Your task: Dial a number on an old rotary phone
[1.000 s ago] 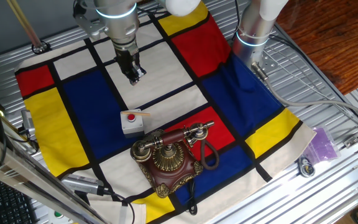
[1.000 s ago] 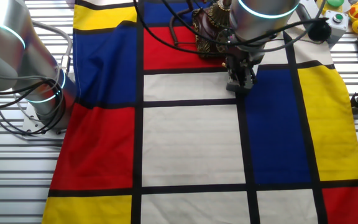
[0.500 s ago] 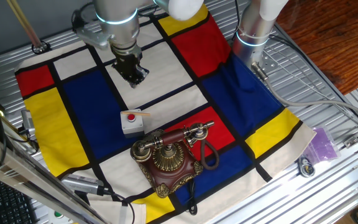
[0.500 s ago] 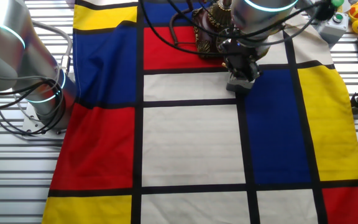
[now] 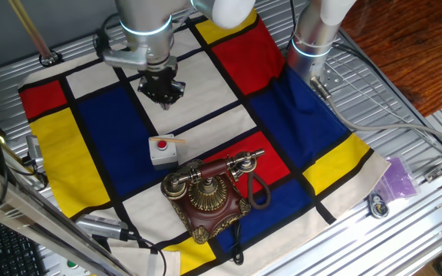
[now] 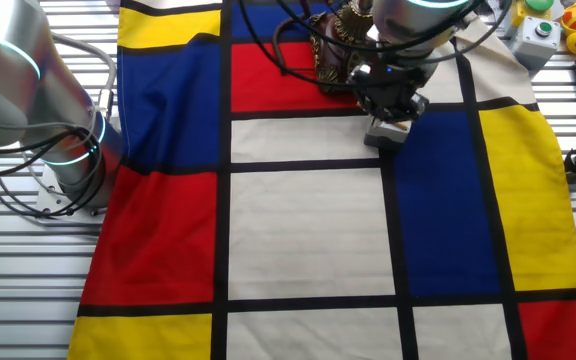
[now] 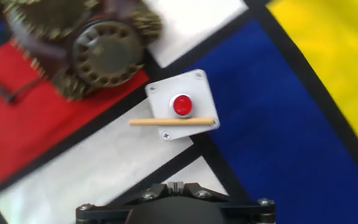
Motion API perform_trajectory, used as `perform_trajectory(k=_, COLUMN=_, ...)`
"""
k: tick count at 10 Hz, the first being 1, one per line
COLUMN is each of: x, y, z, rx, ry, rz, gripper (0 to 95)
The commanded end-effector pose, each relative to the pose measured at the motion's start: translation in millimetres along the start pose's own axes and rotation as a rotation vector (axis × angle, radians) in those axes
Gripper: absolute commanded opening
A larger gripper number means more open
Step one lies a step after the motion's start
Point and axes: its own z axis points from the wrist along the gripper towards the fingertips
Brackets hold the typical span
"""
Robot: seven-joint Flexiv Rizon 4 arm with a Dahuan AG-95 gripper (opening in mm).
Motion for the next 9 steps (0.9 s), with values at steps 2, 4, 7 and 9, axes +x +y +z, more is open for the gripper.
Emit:
perform_trajectory(k=2, x=-2.4, y=0.6, z=0.8, rx=0.030, ry=-0.002, rz=-0.415, gripper=0.0)
perform_trajectory(k=4, x=-2.9, y=0.7, z=1.0, rx=0.032, ry=0.003, rz=-0.472, gripper=0.0)
perform_trajectory(k=7, x=-3.3, y=0.7, z=1.5, rx=0.031, ry=0.004, rz=-0.482, gripper=0.0)
perform_trajectory(k=9, x=-3.3, y=0.6, z=2.2, rx=0.031, ry=0.006, rz=-0.512, gripper=0.0)
